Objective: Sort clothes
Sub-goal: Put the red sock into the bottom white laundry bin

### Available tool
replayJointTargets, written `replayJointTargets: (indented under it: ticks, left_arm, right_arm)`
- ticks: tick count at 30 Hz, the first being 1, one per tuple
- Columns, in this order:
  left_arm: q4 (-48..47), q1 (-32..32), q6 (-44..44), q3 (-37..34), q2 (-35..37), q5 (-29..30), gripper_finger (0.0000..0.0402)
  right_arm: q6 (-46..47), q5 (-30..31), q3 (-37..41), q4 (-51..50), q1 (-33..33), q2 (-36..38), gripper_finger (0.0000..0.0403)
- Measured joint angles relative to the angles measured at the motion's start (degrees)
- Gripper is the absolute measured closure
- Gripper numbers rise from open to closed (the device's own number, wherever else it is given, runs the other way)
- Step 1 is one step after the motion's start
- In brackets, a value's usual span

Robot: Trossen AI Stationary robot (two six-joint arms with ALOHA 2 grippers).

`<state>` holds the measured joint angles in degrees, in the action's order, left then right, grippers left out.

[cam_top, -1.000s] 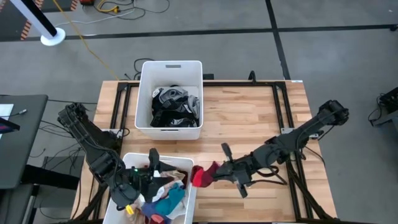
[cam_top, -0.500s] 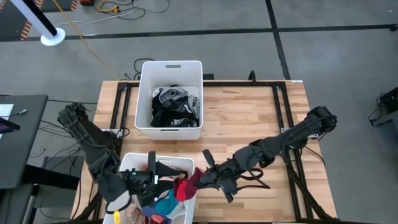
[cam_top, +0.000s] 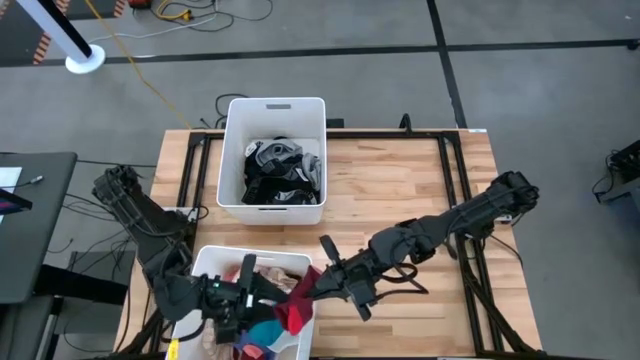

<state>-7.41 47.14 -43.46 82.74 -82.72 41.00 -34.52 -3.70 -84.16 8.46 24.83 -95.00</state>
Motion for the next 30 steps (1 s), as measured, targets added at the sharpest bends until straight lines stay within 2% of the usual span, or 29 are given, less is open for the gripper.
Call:
replayJointTargets:
  ticks: [5, 8, 13, 17, 19, 24, 30]
  left_arm:
    - [1.06, -1.30, 0.26, 0.00, 0.02, 0.08, 0.0214]
    - [0.79, -1.39, -0.29, 0.00, 0.02, -0.35, 0.0237]
    - [0.76, -1.39, -1.43, 0.00, 0.02, -5.09, 0.0309]
    - [0.12, -1.38, -1.76, 0.00, 0.02, -6.72, 0.0373]
    - [-0.67, -1.41, -1.75, 0.00, 0.02, -7.46, 0.0393]
    - [-0.79, -1.41, -1.75, 0.00, 0.02, -7.54, 0.0395]
    - [-0.98, 0.37, -2.81, -0.02, 0.19, -6.13, 0.0398]
  right_arm:
    - [0.75, -0.02, 0.00, 0.20, -0.23, -0.04, 0.0401]
    - [1.24, -0.02, -0.01, -0.42, -0.21, -0.04, 0.0401]
    - [1.55, -0.02, 0.00, -1.14, -0.18, -0.07, 0.0401]
    - [1.73, 0.04, -0.02, -1.21, -0.23, -0.07, 0.0401]
    - [2.76, 0.35, -0.02, -1.32, -0.31, -0.07, 0.0400]
    - [6.55, 0.45, -0.02, -3.26, -1.48, -0.07, 0.0376]
    - [8.61, 0.63, -0.04, -7.58, -2.22, -0.07, 0.0312]
